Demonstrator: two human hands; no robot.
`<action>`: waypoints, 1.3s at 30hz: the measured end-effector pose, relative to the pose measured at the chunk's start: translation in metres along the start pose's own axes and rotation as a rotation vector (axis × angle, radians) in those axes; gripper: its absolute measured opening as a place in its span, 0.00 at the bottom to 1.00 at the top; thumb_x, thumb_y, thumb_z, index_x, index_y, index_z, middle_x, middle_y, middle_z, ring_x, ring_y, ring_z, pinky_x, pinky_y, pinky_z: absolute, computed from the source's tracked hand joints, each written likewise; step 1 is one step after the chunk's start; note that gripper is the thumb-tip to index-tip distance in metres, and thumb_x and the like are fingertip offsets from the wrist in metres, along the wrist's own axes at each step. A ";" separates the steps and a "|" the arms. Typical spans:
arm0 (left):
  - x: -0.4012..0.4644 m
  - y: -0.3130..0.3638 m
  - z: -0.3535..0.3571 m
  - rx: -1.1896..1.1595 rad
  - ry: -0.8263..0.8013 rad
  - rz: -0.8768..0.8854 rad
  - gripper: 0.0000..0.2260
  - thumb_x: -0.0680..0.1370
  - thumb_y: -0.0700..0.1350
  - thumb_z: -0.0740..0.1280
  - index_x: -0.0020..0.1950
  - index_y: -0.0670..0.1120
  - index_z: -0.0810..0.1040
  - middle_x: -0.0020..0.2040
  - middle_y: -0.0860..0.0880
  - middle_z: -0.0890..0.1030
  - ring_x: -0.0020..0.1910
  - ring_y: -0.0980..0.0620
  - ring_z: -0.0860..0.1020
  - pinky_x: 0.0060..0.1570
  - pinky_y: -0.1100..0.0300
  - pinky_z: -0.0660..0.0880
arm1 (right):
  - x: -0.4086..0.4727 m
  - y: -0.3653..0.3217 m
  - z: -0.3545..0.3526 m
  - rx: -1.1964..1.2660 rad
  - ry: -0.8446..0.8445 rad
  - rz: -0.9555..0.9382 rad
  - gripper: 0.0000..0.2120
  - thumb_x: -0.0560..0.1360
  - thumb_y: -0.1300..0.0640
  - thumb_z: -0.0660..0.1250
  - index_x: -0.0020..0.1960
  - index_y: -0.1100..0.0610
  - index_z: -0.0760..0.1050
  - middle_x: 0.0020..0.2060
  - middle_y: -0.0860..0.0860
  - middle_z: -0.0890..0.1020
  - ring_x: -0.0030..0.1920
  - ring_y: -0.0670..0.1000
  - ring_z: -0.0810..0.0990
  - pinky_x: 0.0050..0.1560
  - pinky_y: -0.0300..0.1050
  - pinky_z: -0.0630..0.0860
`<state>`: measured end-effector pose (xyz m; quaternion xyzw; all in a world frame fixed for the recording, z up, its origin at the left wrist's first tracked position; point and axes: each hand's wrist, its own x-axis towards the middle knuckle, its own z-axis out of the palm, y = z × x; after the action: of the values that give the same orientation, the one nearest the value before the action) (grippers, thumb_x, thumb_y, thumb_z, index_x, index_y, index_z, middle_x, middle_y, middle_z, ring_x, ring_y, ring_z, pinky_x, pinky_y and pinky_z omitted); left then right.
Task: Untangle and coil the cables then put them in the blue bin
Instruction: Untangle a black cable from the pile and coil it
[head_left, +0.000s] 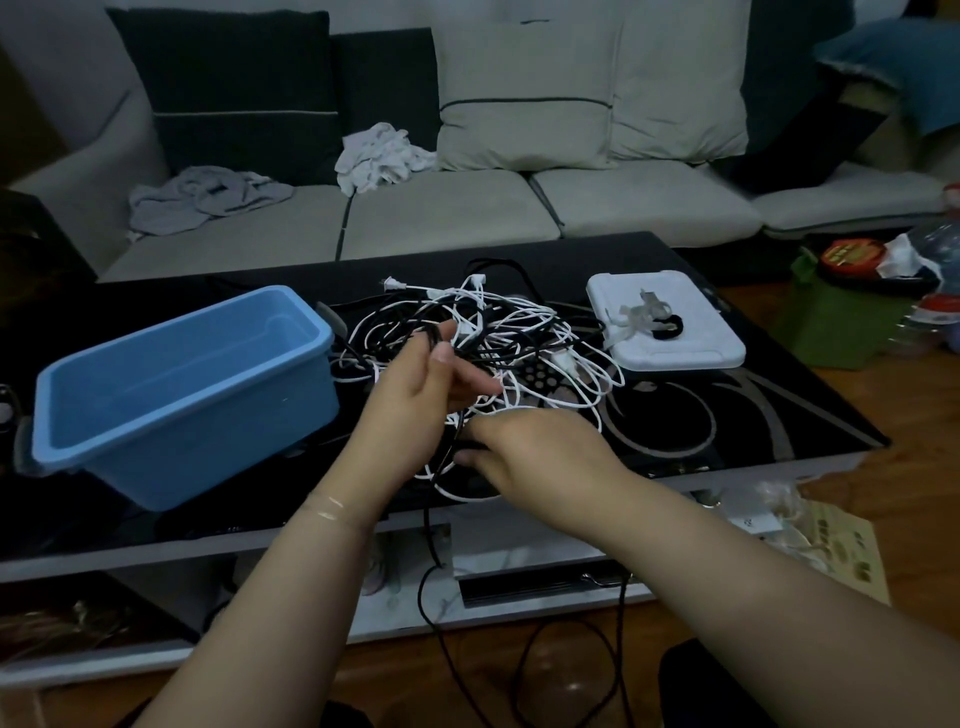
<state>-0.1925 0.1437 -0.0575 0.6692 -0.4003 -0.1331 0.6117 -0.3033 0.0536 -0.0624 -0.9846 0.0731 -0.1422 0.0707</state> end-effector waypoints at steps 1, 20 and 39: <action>-0.001 0.000 0.003 0.081 -0.014 0.002 0.13 0.85 0.44 0.52 0.63 0.43 0.72 0.44 0.54 0.85 0.51 0.54 0.83 0.50 0.64 0.78 | 0.000 0.000 -0.002 -0.003 0.018 0.003 0.14 0.79 0.42 0.58 0.54 0.50 0.75 0.48 0.51 0.82 0.51 0.56 0.79 0.38 0.46 0.62; -0.010 0.005 0.003 0.450 -0.570 -0.118 0.13 0.80 0.57 0.61 0.56 0.50 0.75 0.38 0.48 0.78 0.36 0.50 0.80 0.40 0.54 0.76 | 0.002 0.054 -0.022 0.332 0.089 0.123 0.11 0.74 0.39 0.61 0.41 0.45 0.70 0.31 0.41 0.75 0.36 0.38 0.73 0.34 0.41 0.65; -0.018 0.006 0.007 -0.605 -0.456 -0.191 0.12 0.79 0.47 0.55 0.48 0.40 0.73 0.32 0.48 0.81 0.32 0.53 0.79 0.41 0.61 0.78 | 0.012 0.033 -0.001 1.392 0.036 0.086 0.19 0.81 0.46 0.51 0.43 0.58 0.69 0.24 0.48 0.76 0.24 0.51 0.74 0.29 0.44 0.64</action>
<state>-0.2105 0.1514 -0.0593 0.4460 -0.4044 -0.4468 0.6618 -0.2961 0.0193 -0.0637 -0.7041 0.0050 -0.1695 0.6896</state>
